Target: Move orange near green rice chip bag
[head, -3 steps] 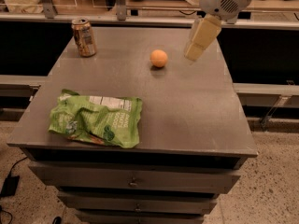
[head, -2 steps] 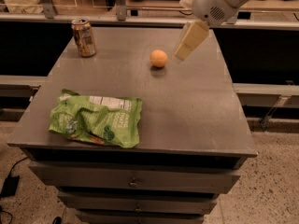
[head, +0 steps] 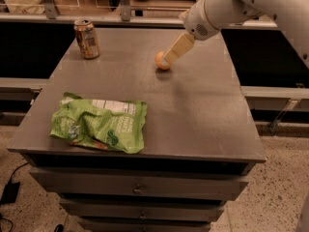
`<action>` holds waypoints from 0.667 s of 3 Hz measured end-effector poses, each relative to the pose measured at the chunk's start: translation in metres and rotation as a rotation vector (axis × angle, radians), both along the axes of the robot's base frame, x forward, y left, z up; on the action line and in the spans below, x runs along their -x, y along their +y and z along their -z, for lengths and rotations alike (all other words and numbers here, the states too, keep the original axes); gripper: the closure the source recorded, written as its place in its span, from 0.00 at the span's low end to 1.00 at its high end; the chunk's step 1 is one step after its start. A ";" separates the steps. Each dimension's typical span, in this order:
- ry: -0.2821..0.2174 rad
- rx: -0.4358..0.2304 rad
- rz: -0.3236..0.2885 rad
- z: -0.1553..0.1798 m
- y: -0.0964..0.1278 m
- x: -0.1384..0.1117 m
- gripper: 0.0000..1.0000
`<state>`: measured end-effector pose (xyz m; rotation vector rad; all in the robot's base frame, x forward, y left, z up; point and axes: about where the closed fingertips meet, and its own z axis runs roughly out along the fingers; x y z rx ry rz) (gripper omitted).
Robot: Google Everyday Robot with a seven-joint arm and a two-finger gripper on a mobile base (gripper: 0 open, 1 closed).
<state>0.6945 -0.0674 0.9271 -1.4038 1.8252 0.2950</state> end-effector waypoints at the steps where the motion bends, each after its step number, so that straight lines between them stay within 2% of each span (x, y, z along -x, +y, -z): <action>1: 0.023 -0.037 0.048 0.023 -0.002 -0.012 0.00; 2: 0.061 -0.096 0.087 0.055 0.004 -0.020 0.00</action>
Offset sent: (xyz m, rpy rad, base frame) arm 0.0231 -0.0002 -0.0764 0.1254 0.0791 -0.1267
